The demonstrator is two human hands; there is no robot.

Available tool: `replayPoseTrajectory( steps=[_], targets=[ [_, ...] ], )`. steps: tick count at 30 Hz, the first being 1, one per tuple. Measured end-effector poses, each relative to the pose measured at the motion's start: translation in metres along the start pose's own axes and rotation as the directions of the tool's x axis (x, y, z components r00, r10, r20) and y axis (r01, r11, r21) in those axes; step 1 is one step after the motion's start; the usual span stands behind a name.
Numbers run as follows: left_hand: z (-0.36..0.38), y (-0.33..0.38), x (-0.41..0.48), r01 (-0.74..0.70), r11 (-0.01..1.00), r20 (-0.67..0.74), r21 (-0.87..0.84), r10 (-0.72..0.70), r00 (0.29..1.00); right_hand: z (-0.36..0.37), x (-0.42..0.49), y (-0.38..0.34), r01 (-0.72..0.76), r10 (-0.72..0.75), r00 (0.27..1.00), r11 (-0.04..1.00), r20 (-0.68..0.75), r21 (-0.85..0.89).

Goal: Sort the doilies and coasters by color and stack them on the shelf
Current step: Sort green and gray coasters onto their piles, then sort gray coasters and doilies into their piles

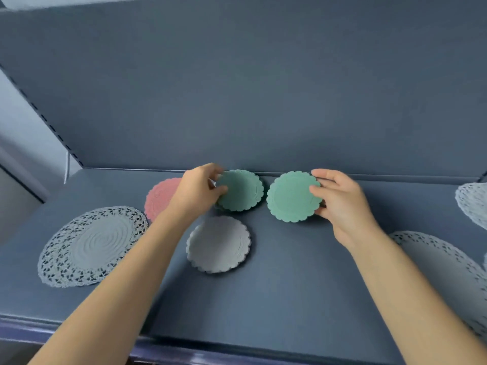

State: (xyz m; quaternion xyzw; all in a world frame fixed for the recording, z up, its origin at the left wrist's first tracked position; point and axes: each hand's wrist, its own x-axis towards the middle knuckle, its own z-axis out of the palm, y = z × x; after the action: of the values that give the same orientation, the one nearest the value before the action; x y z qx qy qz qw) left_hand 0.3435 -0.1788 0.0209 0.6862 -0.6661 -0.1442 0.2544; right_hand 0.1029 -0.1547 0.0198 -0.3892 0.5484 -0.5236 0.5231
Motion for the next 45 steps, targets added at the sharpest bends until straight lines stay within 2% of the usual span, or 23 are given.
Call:
replayPoseTrajectory(
  steps=[4, 7, 9, 10, 13, 16, 18, 20, 25, 31, 34, 36, 39, 45],
  targets=[
    [0.001, -0.01, 0.012, -0.174, 0.984, 0.068, 0.031, 0.172, 0.983, 0.02, 0.0, -0.005, -0.01, 0.015, 0.998, 0.997, -0.06, 0.072],
    [0.001, -0.018, 0.017, -0.251, 0.968, 0.121, 0.002, 0.248, 0.961, 0.049, 0.003, -0.009, 0.001, 0.006, 0.998, 0.995, -0.069, 0.099],
    [-0.003, -0.021, 0.021, -0.255, 0.966, 0.136, -0.054, 0.26, 0.956, 0.071, 0.01, -0.006, 0.043, -0.043, 0.995, 0.999, -0.084, -0.003],
    [-0.007, -0.022, 0.024, -0.237, 0.967, 0.13, -0.091, 0.248, 0.96, 0.08, 0.014, -0.001, 0.079, -0.091, 0.991, 0.99, -0.1, -0.112],
    [-0.013, -0.023, 0.028, -0.193, 0.961, 0.103, -0.198, 0.217, 0.971, 0.094, 0.022, 0.016, 0.19, -0.238, 0.97, 0.859, -0.042, -0.475],
    [-0.01, -0.025, 0.026, -0.248, 0.963, 0.216, -0.1, 0.265, 0.94, 0.097, 0.024, 0.03, 0.254, -0.261, 0.961, 0.691, 0.094, -0.677],
    [-0.006, -0.027, 0.025, -0.305, 0.952, 0.288, -0.012, 0.296, 0.911, 0.095, 0.026, 0.035, 0.284, -0.274, 0.952, 0.623, 0.137, -0.729],
    [-0.004, -0.029, 0.027, -0.298, 0.954, 0.303, -0.034, 0.294, 0.907, 0.092, 0.028, 0.038, 0.306, -0.304, 0.941, 0.577, 0.149, -0.757],
    [-0.001, -0.029, 0.028, -0.303, 0.952, 0.304, -0.04, 0.3, 0.904, 0.091, 0.036, 0.036, 0.349, -0.335, 0.922, 0.511, 0.192, -0.786],
    [0.005, -0.02, 0.026, -0.38, 0.912, 0.24, 0.154, 0.338, 0.91, 0.091, 0.036, 0.028, 0.378, -0.284, 0.917, 0.397, 0.28, -0.837],
    [0.003, -0.008, 0.019, -0.452, 0.881, 0.164, 0.138, 0.43, 0.888, 0.084, 0.024, 0.011, 0.337, -0.222, 0.937, 0.359, 0.271, -0.87],
    [0.0, 0.004, 0.011, -0.487, 0.869, 0.151, 0.094, 0.471, 0.869, 0.069, 0.01, -0.008, 0.249, -0.205, 0.961, 0.335, 0.187, -0.909],
    [-0.005, 0.024, -0.006, -0.547, 0.827, 0.163, 0.131, 0.526, 0.834, 0.033, -0.022, -0.035, 0.119, -0.182, 0.981, 0.316, 0.063, -0.941],
    [0.009, 0.11, -0.06, -0.654, 0.74, 0.23, 0.157, 0.617, 0.753, -0.078, -0.099, -0.044, -0.027, 0.041, 0.999, 0.271, -0.016, -0.962]
  ],
)
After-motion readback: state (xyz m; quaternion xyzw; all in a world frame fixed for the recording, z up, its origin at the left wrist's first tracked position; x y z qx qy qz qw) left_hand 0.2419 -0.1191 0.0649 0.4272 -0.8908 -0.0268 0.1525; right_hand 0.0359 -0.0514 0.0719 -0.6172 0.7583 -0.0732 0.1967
